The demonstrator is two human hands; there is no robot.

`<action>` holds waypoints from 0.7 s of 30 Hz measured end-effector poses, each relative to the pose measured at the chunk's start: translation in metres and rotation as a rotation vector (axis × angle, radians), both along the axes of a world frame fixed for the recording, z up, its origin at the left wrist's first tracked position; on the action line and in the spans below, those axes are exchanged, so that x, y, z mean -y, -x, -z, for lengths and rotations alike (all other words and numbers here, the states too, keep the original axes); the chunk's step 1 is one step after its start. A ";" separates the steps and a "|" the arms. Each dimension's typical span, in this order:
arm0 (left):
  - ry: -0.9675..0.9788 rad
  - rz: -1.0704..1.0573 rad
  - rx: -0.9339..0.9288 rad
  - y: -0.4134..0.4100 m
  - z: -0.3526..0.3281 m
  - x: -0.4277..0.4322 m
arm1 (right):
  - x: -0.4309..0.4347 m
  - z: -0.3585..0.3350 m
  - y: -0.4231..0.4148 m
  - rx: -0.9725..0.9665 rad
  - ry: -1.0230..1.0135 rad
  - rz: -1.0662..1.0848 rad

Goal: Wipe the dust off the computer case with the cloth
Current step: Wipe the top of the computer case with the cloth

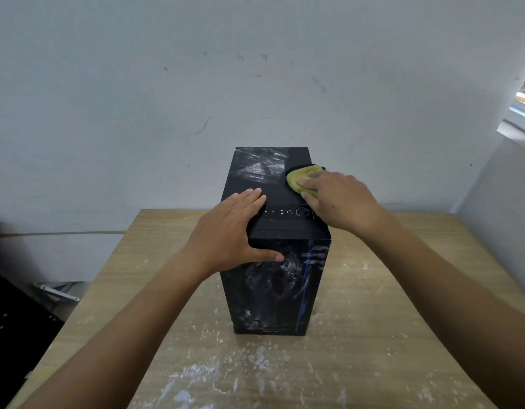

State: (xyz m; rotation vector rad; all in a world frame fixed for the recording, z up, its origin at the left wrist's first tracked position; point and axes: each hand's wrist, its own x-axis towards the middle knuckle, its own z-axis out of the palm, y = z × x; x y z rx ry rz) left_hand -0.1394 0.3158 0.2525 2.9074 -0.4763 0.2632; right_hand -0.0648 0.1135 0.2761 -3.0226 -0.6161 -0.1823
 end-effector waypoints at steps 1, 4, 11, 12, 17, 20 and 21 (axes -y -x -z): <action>-0.003 0.002 0.004 0.000 0.000 0.000 | -0.001 -0.002 0.012 -0.005 0.010 -0.007; -0.002 -0.004 0.008 0.000 0.000 0.001 | -0.005 -0.004 0.041 0.016 0.038 -0.044; -0.010 0.009 0.019 0.000 0.001 -0.001 | -0.001 -0.009 0.028 -0.053 -0.013 -0.011; -0.007 0.009 0.018 0.000 0.001 0.000 | -0.001 -0.008 0.021 -0.058 -0.022 -0.006; -0.010 0.009 0.004 0.000 0.001 -0.001 | -0.006 -0.006 -0.022 -0.085 -0.103 0.058; -0.012 0.010 -0.001 0.000 0.001 -0.001 | -0.012 -0.009 -0.037 -0.095 -0.118 0.066; -0.008 0.010 -0.002 0.000 0.001 -0.001 | -0.012 -0.010 -0.040 -0.100 -0.111 0.062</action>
